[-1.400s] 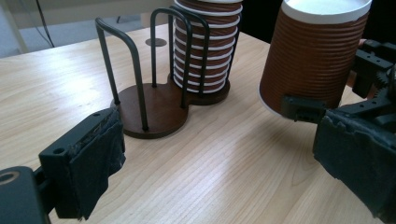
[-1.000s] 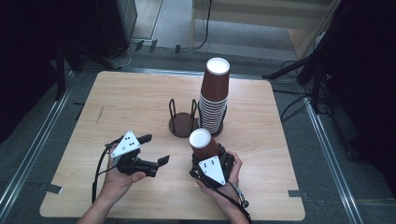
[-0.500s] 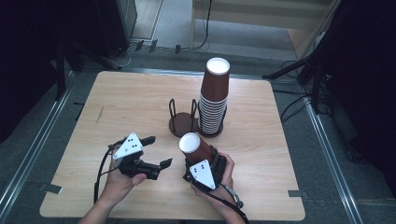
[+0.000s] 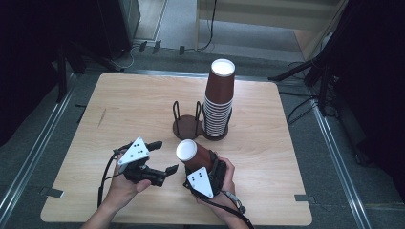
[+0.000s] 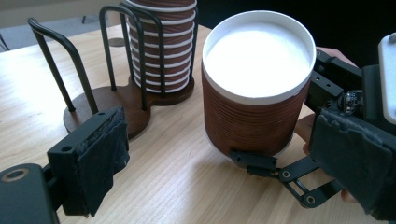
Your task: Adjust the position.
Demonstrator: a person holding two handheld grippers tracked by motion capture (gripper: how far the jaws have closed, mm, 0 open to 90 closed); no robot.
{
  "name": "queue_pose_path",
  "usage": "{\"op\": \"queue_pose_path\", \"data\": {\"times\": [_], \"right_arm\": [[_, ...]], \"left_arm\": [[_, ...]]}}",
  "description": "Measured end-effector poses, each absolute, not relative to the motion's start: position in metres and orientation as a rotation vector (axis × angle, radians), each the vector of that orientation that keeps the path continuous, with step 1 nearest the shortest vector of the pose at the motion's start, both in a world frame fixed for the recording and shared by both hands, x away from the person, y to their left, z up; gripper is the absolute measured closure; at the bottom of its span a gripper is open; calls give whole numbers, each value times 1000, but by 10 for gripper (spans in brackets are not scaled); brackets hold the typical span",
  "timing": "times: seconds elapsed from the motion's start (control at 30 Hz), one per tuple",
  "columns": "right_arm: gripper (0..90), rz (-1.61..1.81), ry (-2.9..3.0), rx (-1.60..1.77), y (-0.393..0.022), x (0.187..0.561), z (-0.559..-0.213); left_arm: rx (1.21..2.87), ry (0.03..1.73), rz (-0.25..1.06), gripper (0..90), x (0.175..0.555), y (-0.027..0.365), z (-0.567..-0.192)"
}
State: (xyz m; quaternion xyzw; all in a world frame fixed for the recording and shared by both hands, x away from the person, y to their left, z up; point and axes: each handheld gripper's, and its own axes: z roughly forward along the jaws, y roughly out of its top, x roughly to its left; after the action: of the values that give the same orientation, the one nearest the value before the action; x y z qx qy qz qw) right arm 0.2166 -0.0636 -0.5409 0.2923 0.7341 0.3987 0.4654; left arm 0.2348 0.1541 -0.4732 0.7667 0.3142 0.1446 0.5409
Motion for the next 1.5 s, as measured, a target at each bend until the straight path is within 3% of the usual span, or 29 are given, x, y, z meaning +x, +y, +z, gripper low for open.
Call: {"op": "queue_pose_path", "data": {"times": [0.87, 1.03, 1.5], "right_arm": [[101, 914, 1819, 524, -50, 205, -547], [101, 911, 1825, 479, -48, 202, -548], [101, 906, 1848, 379, -43, 195, -552]], "left_arm": [[1895, 686, 298, 68, 232, 144, -475], [1897, 675, 292, 125, 231, 143, -475], [1962, 646, 272, 155, 231, 137, -479]]}}
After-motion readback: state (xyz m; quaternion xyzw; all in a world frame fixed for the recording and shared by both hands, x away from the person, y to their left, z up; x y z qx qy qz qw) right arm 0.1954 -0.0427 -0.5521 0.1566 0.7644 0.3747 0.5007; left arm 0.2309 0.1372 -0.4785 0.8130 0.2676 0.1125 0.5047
